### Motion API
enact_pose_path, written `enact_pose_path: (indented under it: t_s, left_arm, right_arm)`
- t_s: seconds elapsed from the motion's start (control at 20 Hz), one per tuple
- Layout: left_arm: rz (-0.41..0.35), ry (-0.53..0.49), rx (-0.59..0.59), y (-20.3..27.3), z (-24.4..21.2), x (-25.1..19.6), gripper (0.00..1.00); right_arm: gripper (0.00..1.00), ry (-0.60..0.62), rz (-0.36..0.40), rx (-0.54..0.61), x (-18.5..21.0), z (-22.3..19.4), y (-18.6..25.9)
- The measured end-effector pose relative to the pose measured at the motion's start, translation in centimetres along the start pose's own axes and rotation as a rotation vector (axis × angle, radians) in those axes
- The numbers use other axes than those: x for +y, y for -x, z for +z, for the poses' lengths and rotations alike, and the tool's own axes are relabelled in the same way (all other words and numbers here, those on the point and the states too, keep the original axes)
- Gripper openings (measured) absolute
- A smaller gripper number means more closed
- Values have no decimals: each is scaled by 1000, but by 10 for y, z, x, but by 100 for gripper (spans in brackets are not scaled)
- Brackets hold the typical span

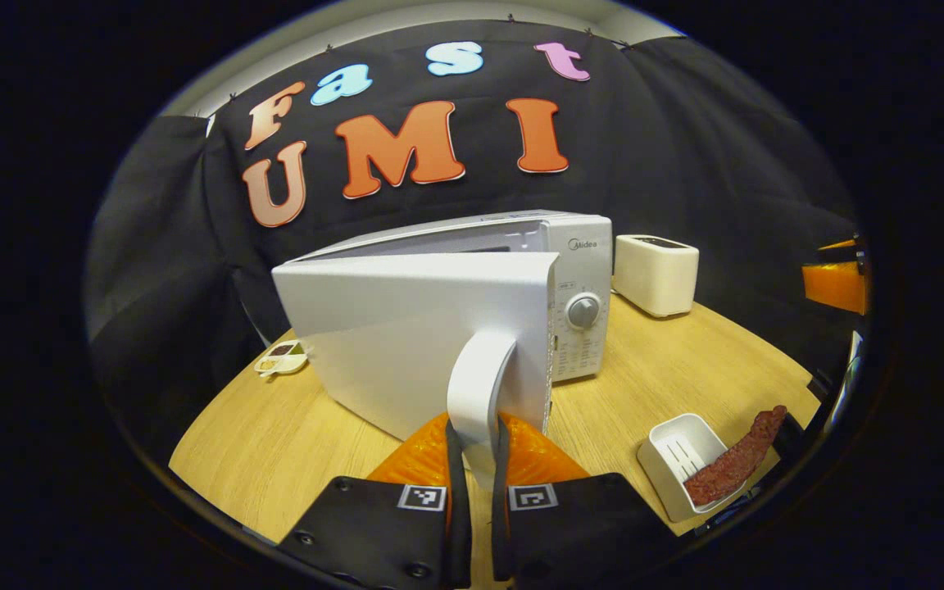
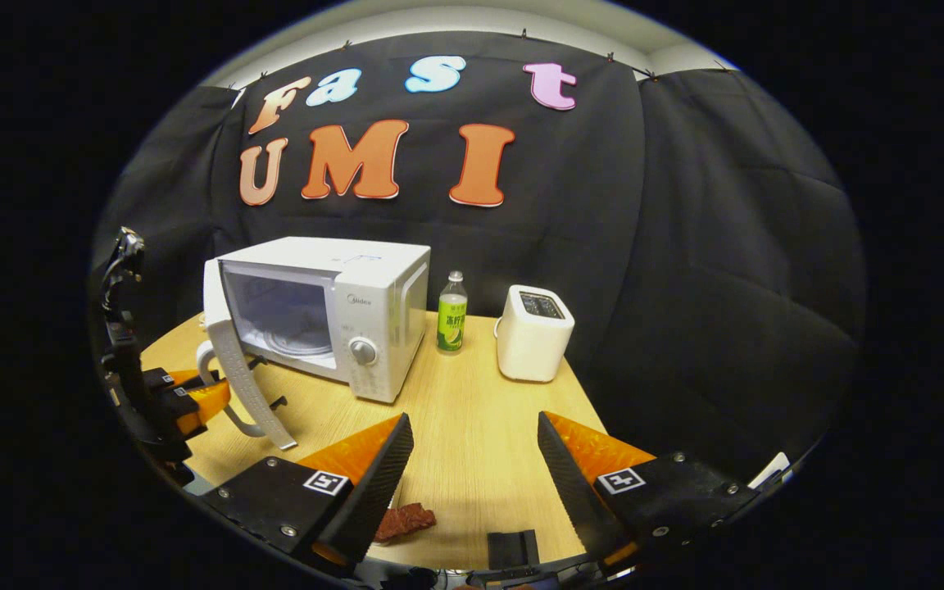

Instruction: Open the microwave oven with the left hand, put the food in, and close the microwave oven.

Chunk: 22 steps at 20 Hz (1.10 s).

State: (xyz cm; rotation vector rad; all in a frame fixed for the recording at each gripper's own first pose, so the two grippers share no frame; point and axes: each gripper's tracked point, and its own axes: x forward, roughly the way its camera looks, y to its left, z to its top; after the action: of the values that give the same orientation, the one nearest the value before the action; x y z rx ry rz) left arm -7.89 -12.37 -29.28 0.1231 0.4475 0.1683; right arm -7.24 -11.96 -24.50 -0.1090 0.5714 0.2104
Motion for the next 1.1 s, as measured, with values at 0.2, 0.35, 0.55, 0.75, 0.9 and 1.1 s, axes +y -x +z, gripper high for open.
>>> enact_pose_path:
  t_s: [0.2, 0.35, 0.55, 0.75, 0.9, 1.1]
  left_arm:
    - [96, 10, 44, 30, -21, 48, 11]
    - [163, 3, 72, 48, -36, 85, 14]
    - [141, 21, 112, 62, -52, 123, 14]
    - [96, 62, 148, 69, -60, 162, 59]
    - [73, 81, 167, 76, -67, 185, 89]
    - [33, 80, 198, 85, -75, 210, 98]
  right_arm:
    - [94, 5, 49, 80, 7, -29, -5]
    - [94, 19, 87, 150, 15, -52, -8]
    - [93, -18, 132, 265, 27, -85, -10]
    - [90, -98, 149, 375, 42, -110, -12]
    - [89, -129, 153, 445, 49, -126, -11]
    - [83, -226, 128, 529, 61, -144, -12]
